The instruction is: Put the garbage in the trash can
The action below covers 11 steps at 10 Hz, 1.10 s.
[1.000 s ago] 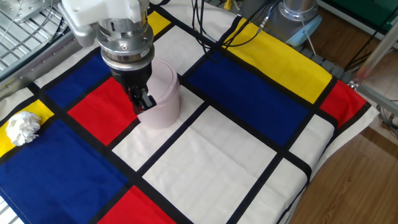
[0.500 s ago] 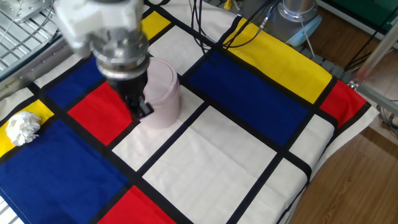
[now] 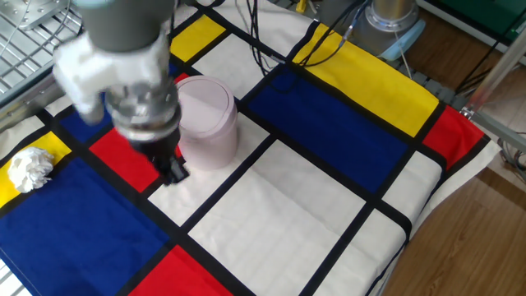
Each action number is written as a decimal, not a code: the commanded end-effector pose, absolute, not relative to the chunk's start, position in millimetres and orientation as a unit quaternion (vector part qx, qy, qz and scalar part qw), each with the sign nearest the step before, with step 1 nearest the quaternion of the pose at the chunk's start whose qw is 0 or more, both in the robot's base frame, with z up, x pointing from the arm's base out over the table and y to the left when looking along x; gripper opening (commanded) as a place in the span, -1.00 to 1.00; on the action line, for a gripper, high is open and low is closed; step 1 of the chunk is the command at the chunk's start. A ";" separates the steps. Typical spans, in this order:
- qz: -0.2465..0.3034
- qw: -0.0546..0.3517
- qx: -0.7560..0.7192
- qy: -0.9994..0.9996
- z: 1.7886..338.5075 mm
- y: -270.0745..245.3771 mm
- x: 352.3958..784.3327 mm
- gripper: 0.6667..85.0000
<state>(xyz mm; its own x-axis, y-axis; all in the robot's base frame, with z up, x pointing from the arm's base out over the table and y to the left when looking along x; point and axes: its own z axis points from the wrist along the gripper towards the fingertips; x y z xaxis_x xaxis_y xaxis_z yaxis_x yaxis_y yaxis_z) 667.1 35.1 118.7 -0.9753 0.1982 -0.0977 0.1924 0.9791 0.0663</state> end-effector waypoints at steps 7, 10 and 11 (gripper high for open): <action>0.042 0.035 0.123 0.991 97.9 45.8 678.1 -0.99; 0.050 0.041 0.148 0.987 98.5 49.0 682.2 -0.99; 0.050 0.048 0.153 0.986 98.9 48.5 685.8 -0.99</action>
